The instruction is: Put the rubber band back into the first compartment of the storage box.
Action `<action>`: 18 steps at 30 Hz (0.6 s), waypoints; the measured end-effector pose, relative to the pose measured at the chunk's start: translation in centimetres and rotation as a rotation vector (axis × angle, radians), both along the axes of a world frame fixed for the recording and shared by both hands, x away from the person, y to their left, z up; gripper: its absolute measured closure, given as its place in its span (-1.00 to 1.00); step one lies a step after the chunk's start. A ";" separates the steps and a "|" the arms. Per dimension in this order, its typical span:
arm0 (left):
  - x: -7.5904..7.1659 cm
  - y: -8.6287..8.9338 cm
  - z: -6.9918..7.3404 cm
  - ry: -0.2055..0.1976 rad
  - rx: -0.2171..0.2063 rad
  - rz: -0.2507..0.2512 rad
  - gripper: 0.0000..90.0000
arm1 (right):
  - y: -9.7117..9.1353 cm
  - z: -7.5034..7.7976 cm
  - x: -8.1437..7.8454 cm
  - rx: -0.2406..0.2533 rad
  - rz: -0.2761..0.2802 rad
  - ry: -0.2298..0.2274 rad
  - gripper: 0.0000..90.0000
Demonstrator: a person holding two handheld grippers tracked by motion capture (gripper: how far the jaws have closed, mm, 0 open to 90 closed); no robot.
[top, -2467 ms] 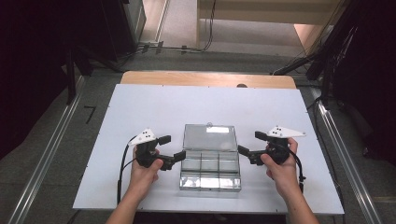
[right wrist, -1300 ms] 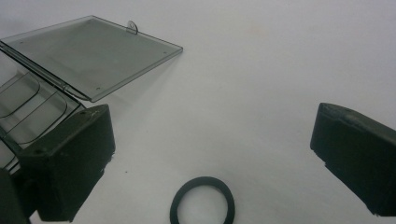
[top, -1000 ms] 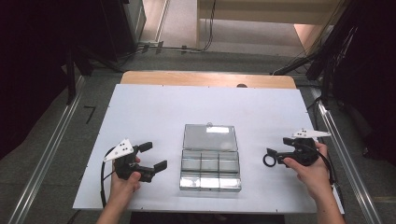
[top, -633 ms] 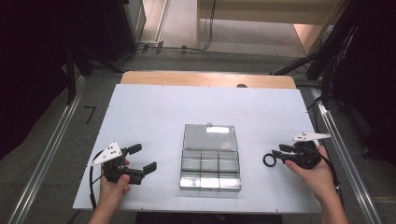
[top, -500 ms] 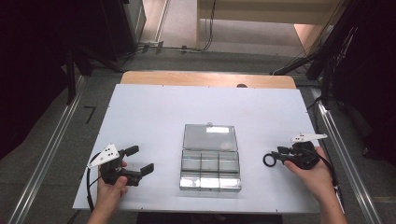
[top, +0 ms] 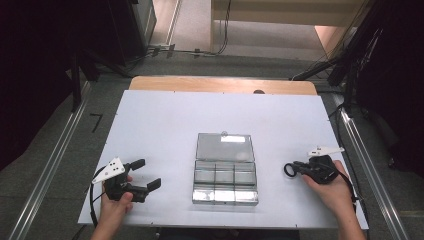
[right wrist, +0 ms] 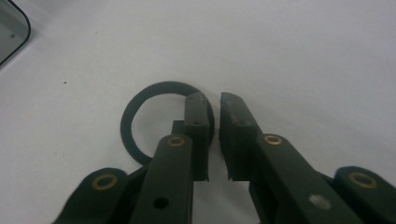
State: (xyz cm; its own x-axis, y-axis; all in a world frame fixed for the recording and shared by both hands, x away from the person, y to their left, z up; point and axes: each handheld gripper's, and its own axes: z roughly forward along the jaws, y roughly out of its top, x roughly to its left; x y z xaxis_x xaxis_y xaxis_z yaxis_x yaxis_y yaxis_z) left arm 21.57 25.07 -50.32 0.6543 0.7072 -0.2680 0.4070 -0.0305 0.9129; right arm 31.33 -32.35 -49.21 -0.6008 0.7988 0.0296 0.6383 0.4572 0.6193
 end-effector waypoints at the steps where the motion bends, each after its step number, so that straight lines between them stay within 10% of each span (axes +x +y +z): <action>1: 0.0 0.0 0.0 -0.002 -0.002 0.002 -1.00 | 0.1 0.0 -0.1 -0.001 0.004 -0.006 0.88; 6: 0.1 0.0 -0.1 -0.007 0.001 -0.002 -1.00 | 0.5 -0.1 -0.4 -0.025 0.001 -0.027 0.92; 18: 0.3 -0.1 -0.2 -0.011 -0.020 -0.004 -1.00 | -0.1 -0.2 -0.2 0.101 -0.019 -0.006 0.92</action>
State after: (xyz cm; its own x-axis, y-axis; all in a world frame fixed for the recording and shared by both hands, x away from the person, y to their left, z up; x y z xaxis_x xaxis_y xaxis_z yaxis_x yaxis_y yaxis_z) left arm 21.91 25.00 -50.51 0.6604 0.6989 -0.2748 0.3969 -0.0143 0.9177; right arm 31.10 -32.43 -49.41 -0.5859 0.8032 0.1071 0.6423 0.3798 0.6657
